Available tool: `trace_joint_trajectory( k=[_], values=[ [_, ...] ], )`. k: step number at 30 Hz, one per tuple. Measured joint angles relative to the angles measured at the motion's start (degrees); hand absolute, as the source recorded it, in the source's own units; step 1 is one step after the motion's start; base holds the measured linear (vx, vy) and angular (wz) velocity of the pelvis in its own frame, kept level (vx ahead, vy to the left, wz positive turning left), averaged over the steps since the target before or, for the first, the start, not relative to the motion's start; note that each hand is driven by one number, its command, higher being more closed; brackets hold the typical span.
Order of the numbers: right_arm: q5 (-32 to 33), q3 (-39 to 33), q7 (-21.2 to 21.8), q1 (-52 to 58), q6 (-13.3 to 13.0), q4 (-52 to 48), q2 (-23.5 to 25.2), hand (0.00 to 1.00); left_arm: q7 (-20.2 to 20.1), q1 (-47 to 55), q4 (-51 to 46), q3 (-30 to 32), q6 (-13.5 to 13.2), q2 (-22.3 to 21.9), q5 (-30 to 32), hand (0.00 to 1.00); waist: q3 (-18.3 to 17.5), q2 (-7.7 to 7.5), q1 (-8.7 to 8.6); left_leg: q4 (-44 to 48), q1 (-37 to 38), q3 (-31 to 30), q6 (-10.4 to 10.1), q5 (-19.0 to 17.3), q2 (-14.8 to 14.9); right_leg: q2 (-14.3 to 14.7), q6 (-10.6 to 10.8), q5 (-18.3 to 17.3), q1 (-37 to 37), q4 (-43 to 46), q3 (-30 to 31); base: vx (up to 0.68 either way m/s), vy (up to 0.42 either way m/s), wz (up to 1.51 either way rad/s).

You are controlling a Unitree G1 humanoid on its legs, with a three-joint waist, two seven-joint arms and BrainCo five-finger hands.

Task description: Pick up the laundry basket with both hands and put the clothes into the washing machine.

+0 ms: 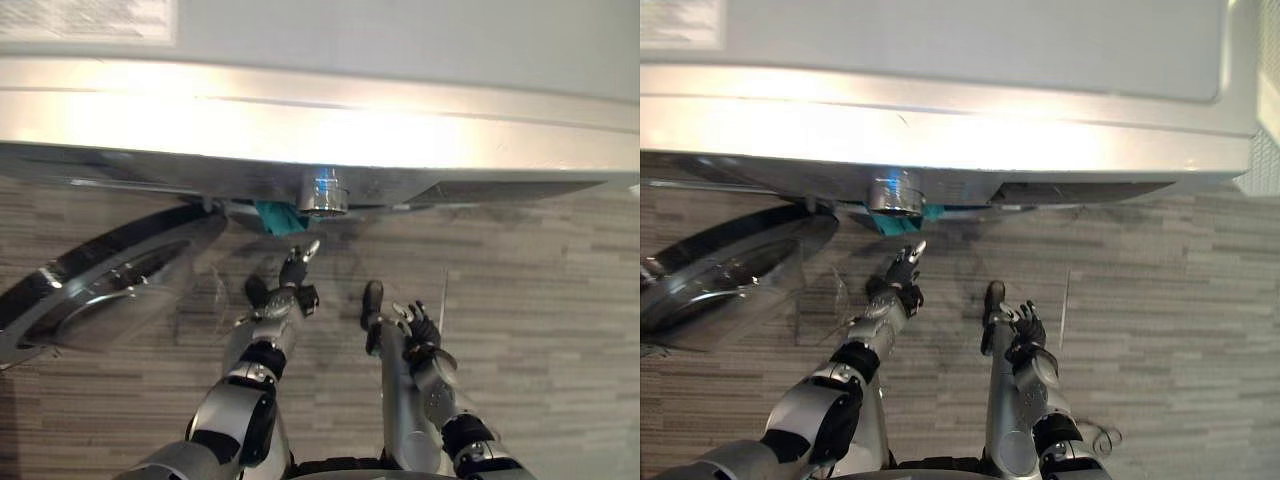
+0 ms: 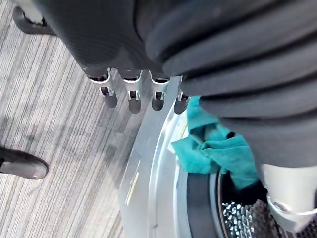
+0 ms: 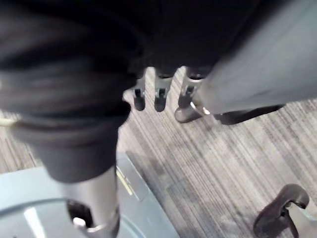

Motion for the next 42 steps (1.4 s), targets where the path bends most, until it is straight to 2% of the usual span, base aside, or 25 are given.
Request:
trace_joint_trajectory(
  k=[7, 10, 11, 13, 15, 17, 19, 20, 22, 23, 24, 27, 29, 30, 31, 32, 33, 34, 35, 36, 38, 39, 42],
  values=[
    [1.74, -0.84, -1.05, -0.08, -1.89, -8.38, 1.02, 0.0, 1.23, -10.05, -2.44, 2.69, 0.04, 0.84, -5.65, 0.0, 0.93, -0.53, -0.55, 6.73, -10.5, -0.08, 1.14, -2.39, 2.84, 1.59, 0.41, 0.54, -9.73, 3.03, 1.68, 0.01, 0.044, -0.25],
    [2.0, -1.52, -1.13, -0.47, -2.38, -11.15, 0.97, 0.0, 1.98, -16.04, -2.47, 3.03, 0.39, 4.36, -8.68, 0.0, 1.12, -0.87, -0.7, 8.8, -14.69, 0.34, 1.85, -2.88, 3.57, 1.93, 0.77, 0.79, -14.24, 4.57, 2.62, -0.02, 0.054, -0.24],
    [2.12, -1.9, -1.04, -0.53, -2.39, -13.1, 0.92, 0.0, 3.16, -19.07, -1.96, 3.07, 2.91, 8.97, -10.55, 0.0, 1.57, -1.27, -0.8, 10.07, -16.17, 0.97, 2.04, -3.42, 4.6, 2.63, 0.89, 1.51, -15.99, 4.69, 3.42, -0.03, 0.039, -0.39],
    [2.42, -2.47, -0.83, -0.09, -2.58, -14.42, 0.78, 0.0, 3.5, -20.0, -1.96, 3.07, 3.88, 11.49, -12.29, 0.0, 1.59, -1.32, -1.08, 10.81, -17.21, 1.48, 2.25, -3.92, 5.27, 3.19, 1.1, 2.08, -17.2, 4.59, 4.24, -0.03, 0.034, -0.37],
    [2.47, -3.02, 0.39, 1.0, -3.46, -15.53, 0.29, 0.0, 4.24, -21.8, -1.9, 2.74, 6.46, 15.01, -14.74, 0.0, 1.59, -1.32, -1.49, 11.84, -18.9, 2.06, 2.45, -4.38, 6.26, 3.82, 1.1, 3.1, -18.95, 4.09, 5.18, -0.03, 0.053, -0.36],
    [2.49, -5.11, 1.22, 2.66, -4.07, -15.48, 0.36, 0.0, 4.81, -23.61, -1.91, 0.25, 7.89, 16.46, -15.31, 0.0, 1.59, -1.3, -1.13, 11.9, -19.87, 2.7, 2.53, -4.42, 6.42, 3.89, 1.22, 3.84, -20.18, 3.57, 5.74, -0.03, 0.046, -0.2],
    [2.49, -7.83, 1.64, 4.87, -4.31, -15.42, 0.32, 0.0, 6.39, -25.78, -1.91, -3.69, 10.69, 17.62, -15.74, 0.0, 1.62, -1.24, -0.45, 11.94, -20.11, 3.03, 2.27, -4.63, 6.35, 3.75, 0.96, 4.29, -20.73, 3.55, 6.05, -0.04, 0.048, -0.03],
    [2.48, -9.42, 1.78, 6.1, -4.52, -15.44, 0.24, 0.0, 7.32, -26.94, -1.91, -7.59, 12.32, 19.09, -15.78, 0.0, 1.61, -1.23, -0.38, 11.93, -20.32, 3.03, 2.54, -4.75, 6.08, 3.14, 0.76, 4.4, -21.2, 3.72, 6.05, -0.03, 0.045, 0.02],
    [2.71, -12.62, 2.57, 8.14, -4.62, -15.38, -0.29, 0.0, 8.54, -29.19, -1.9, -15.18, 13.73, 20.94, -15.82, 0.0, 1.62, -1.16, 0.32, 12.0, -21.04, 3.36, 2.62, -4.74, 5.78, 2.61, 0.33, 4.33, -22.47, 4.18, 6.05, -0.02, 0.025, 0.01],
    [2.87, -12.95, 2.69, 8.32, -4.61, -15.38, -0.4, 0.0, 8.66, -29.44, -1.9, -16.3, 13.93, 21.23, -15.85, 0.0, 1.63, -1.16, 0.38, 11.99, -21.06, 3.45, 2.62, -4.74, 5.73, 2.51, 0.32, 4.32, -22.61, 4.27, 6.05, -0.02, 0.034, 0.03],
    [3.53, -14.61, 3.19, 9.24, -4.6, -15.54, -0.82, 0.0, 8.58, -30.39, -1.9, -20.31, 14.84, 22.27, -16.11, 0.0, 1.66, -1.11, 0.73, 12.02, -21.09, 3.8, 2.64, -4.74, 5.47, 2.11, 0.33, 4.28, -23.25, 4.92, 6.2, 0.0, 0.0, 0.0],
    [4.98, -17.89, 5.0, 11.74, -4.26, -16.51, -2.11, 0.0, 9.06, -31.18, -3.07, -26.32, 15.08, 23.6, -18.08, 0.0, 1.76, -0.91, 1.85, 12.46, -21.57, 3.64, 2.77, -4.72, 4.93, 2.01, 0.47, 4.07, -24.25, 6.14, 6.85, 0.0, 0.006, -0.01],
    [5.42, -18.8, 5.64, 14.23, -3.89, -18.63, -3.1, 0.0, 10.44, -29.8, -9.17, -28.77, 15.12, 25.48, -20.06, 0.0, 1.78, -0.58, 3.35, 13.25, -23.59, 2.98, 3.02, -4.59, 4.82, 2.11, 0.45, 3.91, -25.86, 6.91, 6.49, 0.02, 0.019, -0.03],
    [5.43, -18.8, 6.07, 14.19, -3.57, -18.88, -3.19, 0.0, 12.11, -26.33, -14.89, -28.69, 15.04, 27.48, -19.56, 0.0, 1.76, -0.55, 3.0, 13.97, -24.17, 2.21, 2.99, -4.46, 4.96, 2.22, 0.65, 4.01, -26.07, 7.51, 6.07, 0.01, 0.015, -0.03],
    [5.45, -18.75, 6.48, 14.31, -3.54, -19.27, -3.05, 0.0, 13.23, -23.37, -19.37, -27.64, 14.75, 28.62, -19.26, 0.0, 1.74, -0.5, 2.8, 14.35, -24.4, 1.65, 2.96, -4.49, 4.98, 2.25, 0.61, 3.76, -26.05, 7.94, 5.83, 0.01, 0.014, 0.06],
    [5.5, -18.04, 6.75, 14.68, -3.58, -20.26, -2.68, 0.0, 15.2, -16.87, -28.67, -25.04, 13.31, 29.88, -17.06, 0.0, 1.64, -0.32, 2.16, 14.53, -25.15, 1.06, 2.72, -4.76, 4.94, 2.13, 0.47, 3.26, -26.31, 8.3, 5.33, 0.01, 0.016, 0.15],
    [5.48, -16.69, 6.71, 14.52, -3.59, -20.4, -2.65, 0.0, 18.17, -11.36, -35.15, -21.28, 8.42, 28.9, -14.36, 0.0, 1.57, -0.19, 1.46, 14.53, -25.55, 0.47, 2.87, -4.84, 4.93, 2.03, 0.07, 2.83, -26.33, 8.53, 4.73, 0.01, 0.011, 0.24],
    [5.4, -14.75, 6.68, 14.47, -3.65, -20.35, -2.59, 0.0, 21.77, -4.99, -42.46, -16.56, 4.56, 25.27, -11.98, 0.0, 1.4, 0.15, 1.23, 14.36, -25.99, -0.15, 2.74, -4.75, 4.89, 1.98, -0.24, 2.57, -26.33, 8.66, 3.97, 0.01, 0.004, 0.23],
    [5.29, -13.15, 6.63, 14.33, -3.72, -20.29, -2.41, 0.0, 24.64, -1.4, -47.76, -13.01, -0.79, 21.31, -7.19, 0.0, 1.4, 0.15, 1.21, 13.99, -26.03, -0.21, 2.38, -4.53, 4.78, 1.93, -0.37, 2.49, -26.43, 8.79, 3.76, 0.01, -0.005, 0.21],
    [5.19, -11.62, 6.5, 13.98, -3.79, -20.06, -2.2, 0.0, 26.51, -0.18, -53.36, -10.16, -4.82, 17.15, -2.84, 0.0, 1.41, 0.16, 1.63, 13.45, -25.98, -0.41, 1.88, -4.2, 4.55, 1.85, -0.44, 2.48, -26.45, 8.91, 3.54, 0.0, -0.011, 0.22],
    [4.79, -9.12, 6.36, 12.12, -4.31, -20.15, -1.94, 0.0, 27.94, -1.72, -63.08, -8.11, -10.37, 10.74, 4.95, 0.0, 1.43, 0.16, 1.49, 11.94, -26.22, -1.55, 1.63, -2.41, 3.28, 1.09, -0.57, 2.35, -26.62, 9.73, 2.43, -0.01, -0.016, 0.36],
    [4.69, -8.57, 6.25, 11.64, -4.96, -20.31, -2.22, 0.0, 27.99, -3.2, -63.67, -7.59, -11.7, 8.51, 7.58, 0.0, 1.44, 0.14, 1.58, 11.59, -26.35, -2.03, 1.41, -1.97, 2.8, 0.94, -0.72, 2.21, -26.59, 10.01, 1.93, -0.01, -0.014, 0.32],
    [3.83, -6.12, 5.15, 9.7, -6.52, -20.38, -2.53, 0.0, 25.26, -4.41, -61.18, -8.48, -11.12, 5.56, 8.64, 0.0, 1.49, 0.03, 1.38, 10.76, -26.85, -3.59, 1.26, -0.69, 2.59, 0.61, -1.16, 1.82, -26.27, 10.35, 0.33, 0.01, -0.006, 0.18]
  ],
)
